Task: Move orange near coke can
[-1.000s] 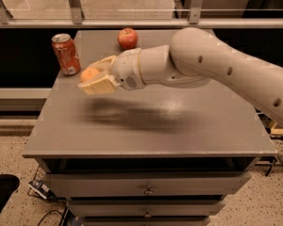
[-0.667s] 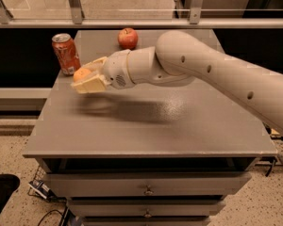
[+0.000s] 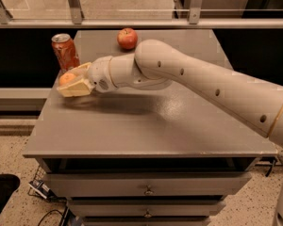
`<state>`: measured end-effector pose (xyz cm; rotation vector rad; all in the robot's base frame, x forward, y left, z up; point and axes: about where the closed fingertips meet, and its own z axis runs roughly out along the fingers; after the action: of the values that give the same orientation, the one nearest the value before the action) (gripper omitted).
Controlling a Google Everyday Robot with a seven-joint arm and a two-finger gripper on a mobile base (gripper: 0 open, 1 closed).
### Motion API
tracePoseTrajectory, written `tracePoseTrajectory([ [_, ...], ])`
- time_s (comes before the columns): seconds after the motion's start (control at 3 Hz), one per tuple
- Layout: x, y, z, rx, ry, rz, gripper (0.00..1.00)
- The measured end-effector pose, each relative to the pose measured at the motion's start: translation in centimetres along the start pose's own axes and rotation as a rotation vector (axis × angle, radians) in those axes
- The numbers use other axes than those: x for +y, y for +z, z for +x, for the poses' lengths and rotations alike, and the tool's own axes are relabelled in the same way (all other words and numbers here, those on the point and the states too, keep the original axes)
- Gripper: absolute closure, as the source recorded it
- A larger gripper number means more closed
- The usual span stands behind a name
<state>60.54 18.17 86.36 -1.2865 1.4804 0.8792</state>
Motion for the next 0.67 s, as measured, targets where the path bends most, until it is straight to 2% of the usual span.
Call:
tracePoseTrajectory([
  [0.67,-0.7,3.6,1.0,-0.05,-0.009,-0.042,1.0],
])
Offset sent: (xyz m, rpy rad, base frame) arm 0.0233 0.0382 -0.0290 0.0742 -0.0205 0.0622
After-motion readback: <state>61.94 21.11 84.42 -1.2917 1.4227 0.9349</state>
